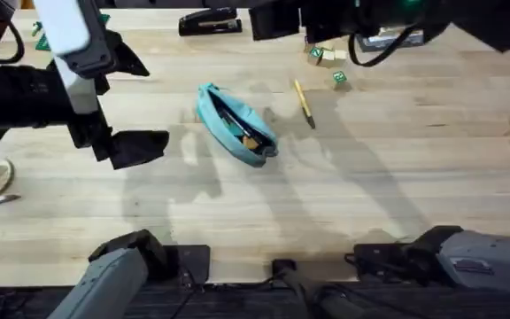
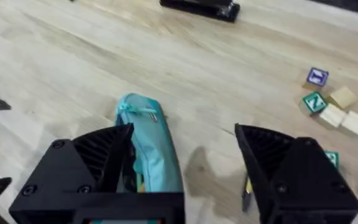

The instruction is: Unzip the bag, pick up the pens from the table one at a time and place them inside, then zip the bag closed.

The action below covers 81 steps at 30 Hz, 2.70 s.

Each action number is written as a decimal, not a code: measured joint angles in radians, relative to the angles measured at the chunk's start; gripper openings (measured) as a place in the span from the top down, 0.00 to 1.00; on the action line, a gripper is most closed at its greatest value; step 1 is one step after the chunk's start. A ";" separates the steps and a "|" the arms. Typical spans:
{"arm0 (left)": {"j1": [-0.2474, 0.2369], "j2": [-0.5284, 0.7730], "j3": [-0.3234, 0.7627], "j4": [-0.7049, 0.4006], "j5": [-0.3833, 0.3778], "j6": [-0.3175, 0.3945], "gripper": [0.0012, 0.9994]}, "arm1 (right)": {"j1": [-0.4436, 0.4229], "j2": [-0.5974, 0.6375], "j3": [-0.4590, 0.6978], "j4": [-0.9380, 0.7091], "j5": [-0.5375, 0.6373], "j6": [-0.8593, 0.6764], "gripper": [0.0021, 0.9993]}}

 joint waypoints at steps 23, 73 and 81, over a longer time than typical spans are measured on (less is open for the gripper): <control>0.000 0.000 0.000 0.000 -0.002 0.000 0.01 | -0.009 0.145 0.000 -0.082 0.175 -0.001 0.00; 0.000 0.000 0.000 0.000 -0.003 0.000 0.01 | -0.061 0.503 0.010 -0.104 0.191 0.008 0.96; 0.000 0.000 0.000 0.000 -0.003 0.000 0.01 | -0.061 0.465 0.010 -0.111 0.189 0.004 0.97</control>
